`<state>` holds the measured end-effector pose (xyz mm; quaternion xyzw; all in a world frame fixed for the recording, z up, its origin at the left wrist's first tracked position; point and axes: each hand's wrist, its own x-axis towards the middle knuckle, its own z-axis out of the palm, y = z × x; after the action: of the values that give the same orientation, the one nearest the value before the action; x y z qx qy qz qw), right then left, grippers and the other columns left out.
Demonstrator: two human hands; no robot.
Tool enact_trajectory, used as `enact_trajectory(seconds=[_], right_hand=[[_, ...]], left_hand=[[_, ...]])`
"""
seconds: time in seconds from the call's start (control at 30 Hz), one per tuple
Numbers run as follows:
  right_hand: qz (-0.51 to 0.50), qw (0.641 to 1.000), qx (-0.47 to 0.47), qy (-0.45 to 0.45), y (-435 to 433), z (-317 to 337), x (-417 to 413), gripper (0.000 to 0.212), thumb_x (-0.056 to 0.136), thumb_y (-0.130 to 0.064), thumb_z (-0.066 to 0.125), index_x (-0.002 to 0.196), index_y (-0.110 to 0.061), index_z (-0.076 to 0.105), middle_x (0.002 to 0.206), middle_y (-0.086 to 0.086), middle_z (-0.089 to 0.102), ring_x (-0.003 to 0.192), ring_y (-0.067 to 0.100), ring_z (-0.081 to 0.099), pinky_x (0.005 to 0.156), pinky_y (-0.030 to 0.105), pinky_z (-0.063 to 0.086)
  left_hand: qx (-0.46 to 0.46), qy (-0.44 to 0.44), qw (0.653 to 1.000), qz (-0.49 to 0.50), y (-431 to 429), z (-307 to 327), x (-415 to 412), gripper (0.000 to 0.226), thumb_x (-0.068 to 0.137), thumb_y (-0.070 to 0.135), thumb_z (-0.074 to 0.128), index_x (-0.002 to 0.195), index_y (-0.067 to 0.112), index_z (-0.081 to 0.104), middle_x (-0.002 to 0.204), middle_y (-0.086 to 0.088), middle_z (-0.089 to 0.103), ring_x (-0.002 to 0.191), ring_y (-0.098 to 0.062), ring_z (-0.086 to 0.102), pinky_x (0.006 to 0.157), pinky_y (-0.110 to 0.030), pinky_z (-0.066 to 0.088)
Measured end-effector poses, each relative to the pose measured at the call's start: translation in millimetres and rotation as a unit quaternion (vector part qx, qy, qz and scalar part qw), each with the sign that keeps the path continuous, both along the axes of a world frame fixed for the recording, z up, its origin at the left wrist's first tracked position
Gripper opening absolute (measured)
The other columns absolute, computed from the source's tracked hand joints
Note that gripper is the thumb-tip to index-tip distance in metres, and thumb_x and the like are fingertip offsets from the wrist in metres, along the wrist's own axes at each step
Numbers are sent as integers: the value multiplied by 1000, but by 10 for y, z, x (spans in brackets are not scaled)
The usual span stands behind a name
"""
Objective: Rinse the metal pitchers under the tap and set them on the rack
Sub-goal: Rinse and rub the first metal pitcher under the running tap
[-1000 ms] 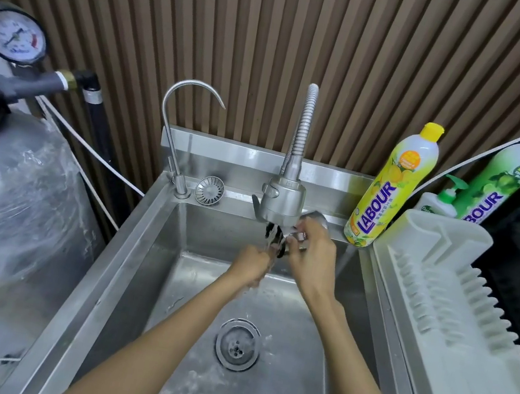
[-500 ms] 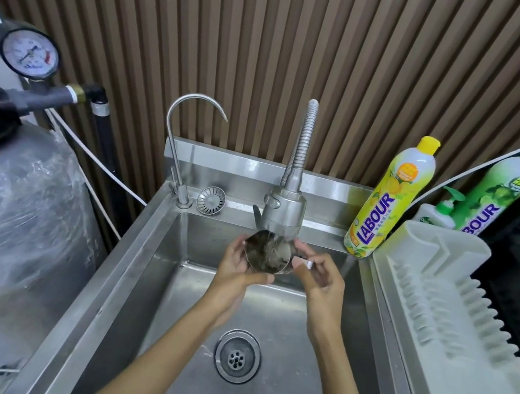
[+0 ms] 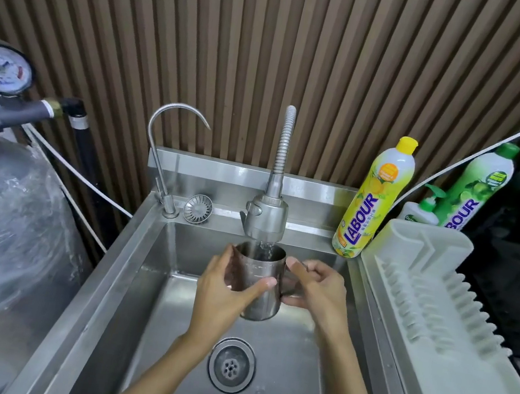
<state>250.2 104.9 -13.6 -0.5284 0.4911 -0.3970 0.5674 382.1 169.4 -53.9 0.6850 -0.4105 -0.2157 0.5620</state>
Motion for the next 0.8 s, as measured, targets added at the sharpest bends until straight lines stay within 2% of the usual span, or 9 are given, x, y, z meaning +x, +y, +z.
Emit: enact_trajectory(seconds=[0.1, 0.17, 0.2, 0.3, 0.4, 0.47, 0.57, 0.67, 0.8], right_hand=[[-24, 997, -73, 28, -23, 62, -3, 27, 78, -12, 71, 58, -17, 53, 67, 2, 67, 66, 17, 63, 71, 39, 56], [-14, 996, -79, -40, 8, 75, 37, 26, 81, -5, 67, 63, -14, 51, 89, 2, 73, 84, 15, 68, 83, 33, 52], [-5, 994, -65, -86, 25, 74, 68, 24, 83, -3, 64, 66, -12, 49, 101, 1, 73, 95, 15, 68, 89, 31, 50], [29, 975, 9, -222, 14, 27, 173, 22, 87, 2, 55, 71, -9, 45, 116, 6, 67, 108, 21, 62, 98, 34, 46], [72, 945, 80, -309, -20, -36, 222, 21, 87, 3, 52, 70, -7, 45, 109, 22, 61, 109, 37, 57, 96, 39, 50], [85, 936, 117, -321, -12, -79, 217, 15, 85, -3, 55, 73, -6, 47, 97, 22, 60, 93, 35, 63, 80, 36, 58], [77, 966, 117, -218, 59, -100, 219, 12, 92, -14, 52, 85, -4, 53, 87, 18, 63, 74, 22, 67, 66, 33, 59], [26, 993, 74, -86, 98, -50, 158, 23, 91, -24, 57, 77, -6, 55, 72, 12, 64, 65, 16, 64, 59, 33, 59], [-40, 982, -88, 164, 119, 191, 25, 25, 83, -36, 66, 71, -17, 55, 78, 7, 68, 77, 23, 65, 73, 44, 56]], left_hand=[[-19, 82, 995, -50, -70, 30, -13, 62, 55, 33, 88, 110, 28, 60, 104, -2, 70, 95, -11, 68, 76, -12, 51], [-57, 130, 988, -56, -133, 75, -8, 70, 59, 10, 86, 120, 26, 56, 112, 0, 69, 101, -8, 66, 81, -11, 49], [-77, 135, 987, -50, -152, 109, -13, 78, 58, 5, 86, 122, 35, 52, 114, 7, 67, 103, -2, 64, 84, -10, 48], [-126, 71, 989, -11, -145, 210, -22, 88, 54, 13, 84, 113, 62, 41, 116, 35, 54, 112, 12, 52, 95, -15, 43], [-122, -44, 991, 25, -38, 298, 3, 84, 57, 16, 86, 120, 50, 42, 120, 27, 45, 115, 6, 43, 103, -25, 39], [-83, -126, 986, 75, 20, 330, 3, 82, 51, 45, 81, 125, 40, 48, 113, 17, 43, 106, -1, 37, 94, -29, 36], [-45, -165, 977, 127, 73, 316, -47, 94, 45, 70, 61, 129, 28, 53, 105, 9, 40, 97, -9, 35, 86, -29, 31], [-25, -90, 990, 109, 105, 253, -127, 98, 46, 73, 60, 128, 19, 56, 102, 5, 43, 99, -12, 42, 89, -27, 39], [-3, -5, 999, 48, 80, 112, -183, 59, 48, 71, 68, 91, 31, 64, 87, 7, 57, 86, -9, 60, 69, -6, 43]])
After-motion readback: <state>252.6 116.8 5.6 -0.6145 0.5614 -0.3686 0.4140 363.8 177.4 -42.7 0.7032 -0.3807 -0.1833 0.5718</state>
